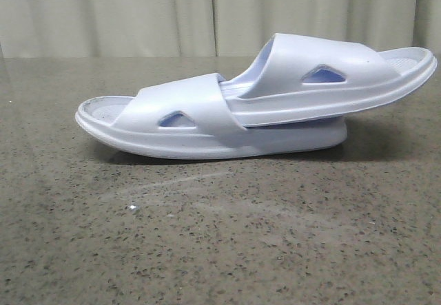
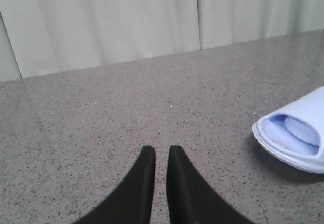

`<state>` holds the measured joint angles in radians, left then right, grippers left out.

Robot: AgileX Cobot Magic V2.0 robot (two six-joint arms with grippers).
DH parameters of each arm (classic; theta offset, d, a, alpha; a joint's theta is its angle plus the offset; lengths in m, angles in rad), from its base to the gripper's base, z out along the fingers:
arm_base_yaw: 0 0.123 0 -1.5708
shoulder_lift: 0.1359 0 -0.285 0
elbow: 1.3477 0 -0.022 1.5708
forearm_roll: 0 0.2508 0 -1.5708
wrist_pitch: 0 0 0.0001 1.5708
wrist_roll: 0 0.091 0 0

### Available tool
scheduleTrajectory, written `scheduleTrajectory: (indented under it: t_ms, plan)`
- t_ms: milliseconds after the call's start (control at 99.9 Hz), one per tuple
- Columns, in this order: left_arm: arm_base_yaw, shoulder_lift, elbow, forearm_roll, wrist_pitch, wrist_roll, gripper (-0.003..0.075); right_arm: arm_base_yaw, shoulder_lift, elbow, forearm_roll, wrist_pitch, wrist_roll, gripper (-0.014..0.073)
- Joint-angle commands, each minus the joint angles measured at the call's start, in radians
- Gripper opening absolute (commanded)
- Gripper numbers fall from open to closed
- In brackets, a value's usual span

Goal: Insert blue slippers together front up

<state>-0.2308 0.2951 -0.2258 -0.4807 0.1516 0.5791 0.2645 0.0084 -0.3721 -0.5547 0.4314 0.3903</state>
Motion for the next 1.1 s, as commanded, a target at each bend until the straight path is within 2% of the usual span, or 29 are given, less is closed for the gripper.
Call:
scheduleTrajectory:
  t_ms: [0,200,601,1091]
  plan:
    - [0.027,-0.016,-0.018,0.158,-0.048,-0.166,0.0016,-0.009,0.012,-0.025,-0.027,-0.074,-0.003,-0.0107]
    - [0.111,-0.133,0.086,0.304,-0.071,-0.401,0.0016,-0.009,0.012,-0.025,-0.027,-0.074,-0.003,-0.0107]
    - [0.117,-0.294,0.237,0.515,-0.152,-0.579,0.0015,-0.009,0.012,-0.025,-0.027,-0.074,-0.003,-0.0107]
    - [0.117,-0.330,0.237,0.555,-0.126,-0.610,0.0016,-0.009,0.012,-0.025,-0.027,-0.074,-0.003,-0.0107]
